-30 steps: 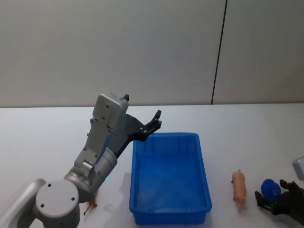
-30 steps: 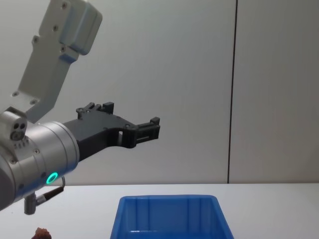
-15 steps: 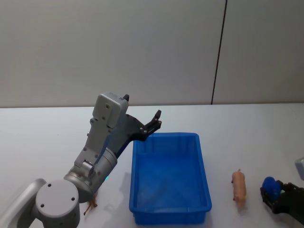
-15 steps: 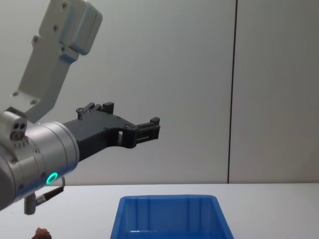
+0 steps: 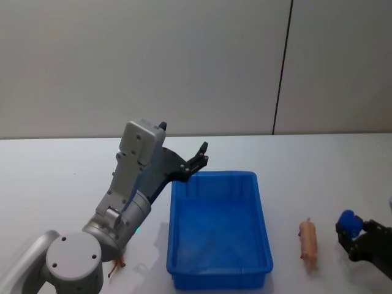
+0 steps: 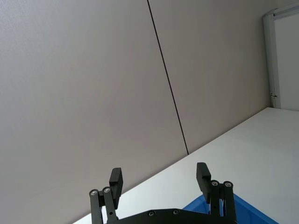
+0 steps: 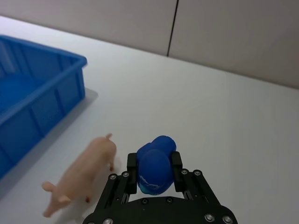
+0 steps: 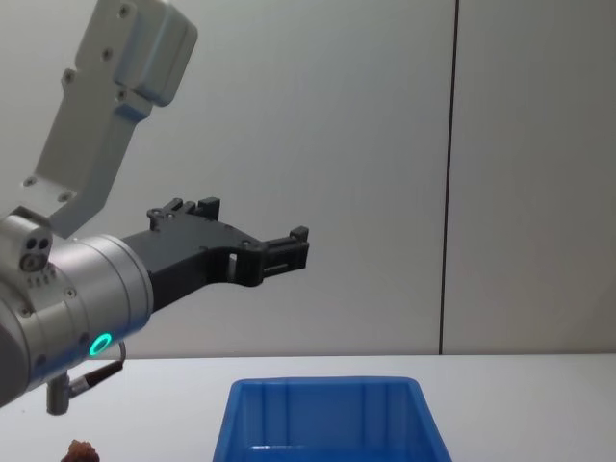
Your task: Pick up the two dolls from the table and place them into the box.
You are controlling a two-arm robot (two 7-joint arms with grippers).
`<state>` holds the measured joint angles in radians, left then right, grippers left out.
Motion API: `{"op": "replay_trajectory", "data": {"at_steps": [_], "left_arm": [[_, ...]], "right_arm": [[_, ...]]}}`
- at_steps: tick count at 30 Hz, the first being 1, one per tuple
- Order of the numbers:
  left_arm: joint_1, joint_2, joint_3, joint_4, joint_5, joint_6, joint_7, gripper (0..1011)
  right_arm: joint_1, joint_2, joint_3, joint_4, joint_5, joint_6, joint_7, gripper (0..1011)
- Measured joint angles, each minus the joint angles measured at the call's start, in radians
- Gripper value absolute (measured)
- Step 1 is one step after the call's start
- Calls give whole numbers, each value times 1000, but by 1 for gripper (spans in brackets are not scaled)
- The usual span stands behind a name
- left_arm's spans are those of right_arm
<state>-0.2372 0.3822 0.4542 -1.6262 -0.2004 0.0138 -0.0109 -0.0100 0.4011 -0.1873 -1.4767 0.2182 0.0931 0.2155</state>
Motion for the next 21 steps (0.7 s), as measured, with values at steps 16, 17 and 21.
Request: {"op": "replay_trajectory", "data": {"at_steps": [16, 17, 21], "left_arm": [[0, 0, 0, 0, 0, 0, 0, 1001], [0, 0, 0, 0, 0, 0, 0, 1001], [0, 0, 0, 0, 0, 0, 0, 1001]], "right_arm": [[12, -10, -14, -103, 23, -33, 116, 321], [17, -13, -18, -110, 22, -30, 131, 310], [31, -25, -30, -122, 14, -18, 168, 287]]}}
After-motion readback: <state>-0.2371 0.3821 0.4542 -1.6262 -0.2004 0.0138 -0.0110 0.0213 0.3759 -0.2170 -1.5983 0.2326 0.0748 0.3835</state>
